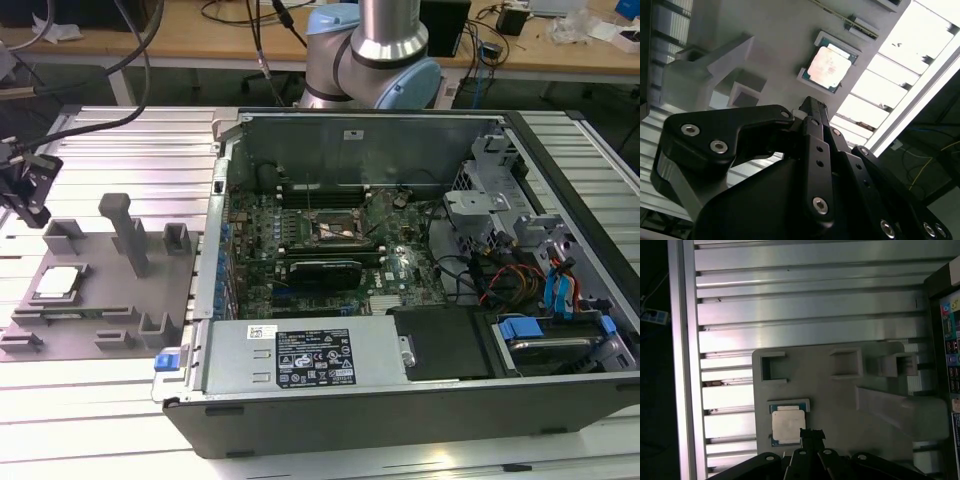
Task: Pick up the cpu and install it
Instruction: 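Pick up the cpu and move it towards the insertion slot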
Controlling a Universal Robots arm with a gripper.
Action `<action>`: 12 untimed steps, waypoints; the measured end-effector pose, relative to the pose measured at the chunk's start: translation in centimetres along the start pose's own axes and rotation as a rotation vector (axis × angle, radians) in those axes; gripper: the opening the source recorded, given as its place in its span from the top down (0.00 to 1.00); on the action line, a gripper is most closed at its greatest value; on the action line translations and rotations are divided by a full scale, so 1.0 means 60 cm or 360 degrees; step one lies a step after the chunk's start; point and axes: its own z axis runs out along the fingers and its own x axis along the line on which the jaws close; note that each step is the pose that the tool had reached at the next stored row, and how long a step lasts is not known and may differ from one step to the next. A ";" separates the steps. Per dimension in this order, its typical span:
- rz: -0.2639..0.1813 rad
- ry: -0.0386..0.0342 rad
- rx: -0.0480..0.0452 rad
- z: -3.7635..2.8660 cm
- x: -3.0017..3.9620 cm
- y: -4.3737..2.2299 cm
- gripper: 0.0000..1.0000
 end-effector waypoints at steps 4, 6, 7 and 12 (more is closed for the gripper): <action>0.0000 0.0000 0.0000 0.006 0.001 0.000 0.89; 0.0000 0.0000 0.0000 0.010 0.002 -0.001 0.89; 0.0000 0.0000 0.0000 0.011 0.002 -0.001 0.89; 0.0000 0.0000 0.0000 0.017 0.003 -0.001 0.89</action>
